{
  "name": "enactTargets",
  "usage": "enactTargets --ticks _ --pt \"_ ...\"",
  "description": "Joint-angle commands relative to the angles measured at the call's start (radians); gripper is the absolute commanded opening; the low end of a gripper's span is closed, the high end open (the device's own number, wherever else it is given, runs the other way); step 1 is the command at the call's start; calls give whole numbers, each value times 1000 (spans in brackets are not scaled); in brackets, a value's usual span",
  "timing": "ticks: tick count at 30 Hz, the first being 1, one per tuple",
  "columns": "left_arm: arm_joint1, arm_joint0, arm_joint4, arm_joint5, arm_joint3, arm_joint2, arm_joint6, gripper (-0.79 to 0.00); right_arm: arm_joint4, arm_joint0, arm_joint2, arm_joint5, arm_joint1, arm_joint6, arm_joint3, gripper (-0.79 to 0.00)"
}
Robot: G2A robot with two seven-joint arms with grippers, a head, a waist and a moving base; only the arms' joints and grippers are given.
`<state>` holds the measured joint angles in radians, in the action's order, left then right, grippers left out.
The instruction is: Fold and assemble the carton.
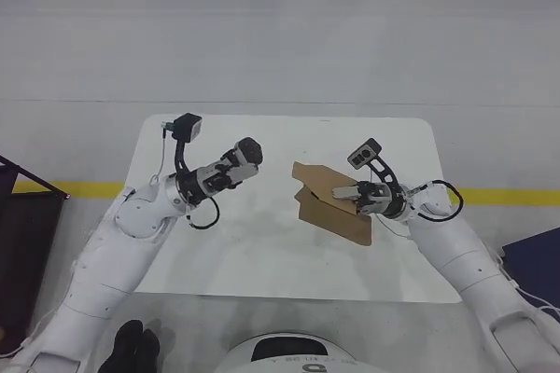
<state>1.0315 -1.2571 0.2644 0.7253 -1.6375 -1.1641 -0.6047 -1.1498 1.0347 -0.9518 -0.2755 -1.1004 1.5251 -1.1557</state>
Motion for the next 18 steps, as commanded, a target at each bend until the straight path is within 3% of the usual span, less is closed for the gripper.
enactTargets --ticks 1,7,10,13,18 --pt "3 17 255 -66 36 16 -42 0 -5 12 -17 10 3 3 -11 -785" --pt "36 84 718 -214 147 86 -168 0 32 43 -40 23 7 11 -16 -785" --pt "60 120 927 -383 203 144 -216 0 38 56 -45 26 6 11 -30 -785" --pt "77 164 925 -493 252 199 -231 0 37 65 -51 29 5 11 -31 -785" --pt "100 187 937 -567 266 254 -273 0 38 72 -61 33 4 11 -31 -785"
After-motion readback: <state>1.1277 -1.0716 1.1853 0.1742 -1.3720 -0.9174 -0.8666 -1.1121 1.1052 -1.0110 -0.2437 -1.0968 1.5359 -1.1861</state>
